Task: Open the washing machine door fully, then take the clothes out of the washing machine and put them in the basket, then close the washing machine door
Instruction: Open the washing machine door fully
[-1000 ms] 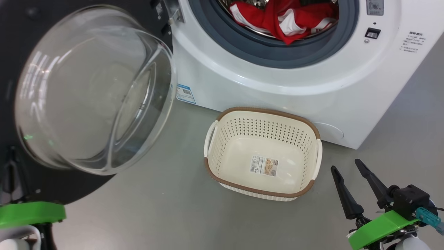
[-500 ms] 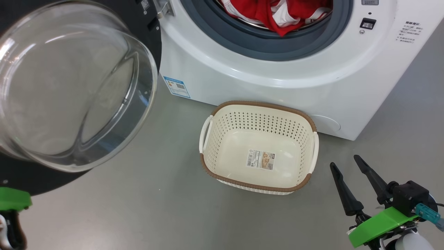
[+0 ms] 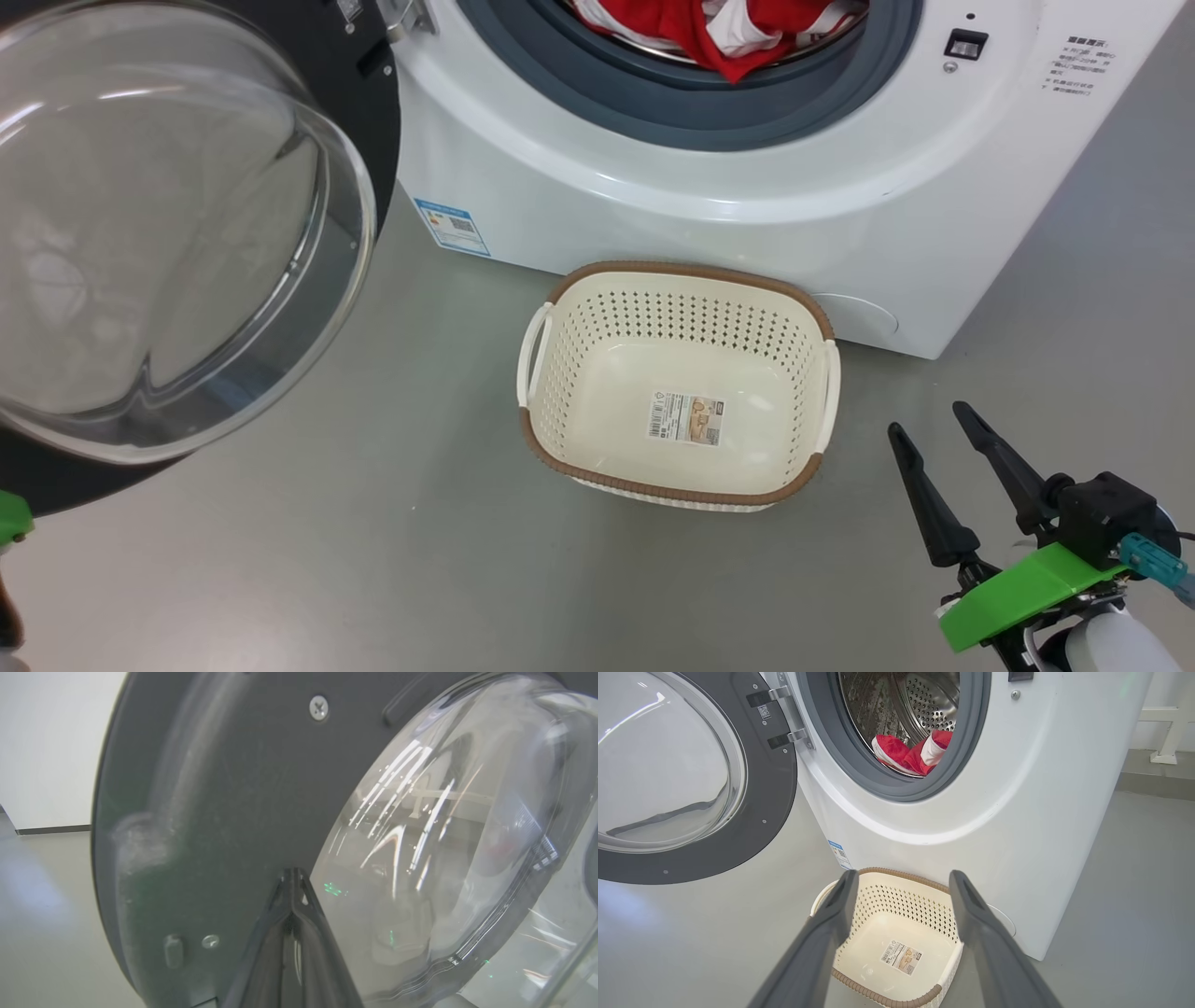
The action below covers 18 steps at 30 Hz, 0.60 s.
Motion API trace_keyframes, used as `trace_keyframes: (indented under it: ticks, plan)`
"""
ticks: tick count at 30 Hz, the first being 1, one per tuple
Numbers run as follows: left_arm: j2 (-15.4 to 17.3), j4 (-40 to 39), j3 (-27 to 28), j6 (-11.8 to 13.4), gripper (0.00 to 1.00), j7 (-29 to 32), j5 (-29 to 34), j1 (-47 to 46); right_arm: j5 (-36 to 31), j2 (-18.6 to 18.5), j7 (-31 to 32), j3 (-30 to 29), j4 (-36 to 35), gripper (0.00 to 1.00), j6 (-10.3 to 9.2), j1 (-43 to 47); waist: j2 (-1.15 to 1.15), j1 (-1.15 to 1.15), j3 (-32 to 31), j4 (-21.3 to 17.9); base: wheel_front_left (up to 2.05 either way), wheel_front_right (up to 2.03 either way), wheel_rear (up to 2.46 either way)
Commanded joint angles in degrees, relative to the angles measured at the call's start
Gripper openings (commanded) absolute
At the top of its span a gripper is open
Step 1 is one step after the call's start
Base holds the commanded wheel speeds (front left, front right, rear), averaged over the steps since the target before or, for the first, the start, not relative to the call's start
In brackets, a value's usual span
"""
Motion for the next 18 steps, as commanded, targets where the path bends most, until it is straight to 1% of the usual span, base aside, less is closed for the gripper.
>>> trace_keyframes:
  ticks: [1,6,12,18]
  plan:
    - [3.90,-0.64,1.98,-0.31,0.00,-0.29,0.62,-1.90,-0.27,-0.52,-0.69,1.62,-1.16,1.00,0.09,-1.00,0.00,0.00,-0.03,-0.23,0.00,0.00,0.00]
    - [4.09,0.53,3.08,-0.55,0.00,-0.29,1.46,-2.18,-0.25,-0.15,-0.69,1.80,-1.03,1.00,0.09,-0.89,0.00,0.00,-0.49,-0.71,0.00,0.00,0.00]
    - [3.37,0.01,3.51,-1.00,0.00,-0.29,2.19,-1.53,-0.27,0.15,-0.69,1.47,-1.02,1.00,0.09,-0.52,0.00,0.00,-1.09,-0.68,0.00,0.00,0.00]
    - [1.29,-2.55,3.64,-1.86,0.00,-0.29,1.94,0.75,-0.24,0.62,-0.69,1.12,-1.01,1.00,0.09,-0.09,0.00,0.00,-2.30,-0.43,0.00,0.00,0.00]
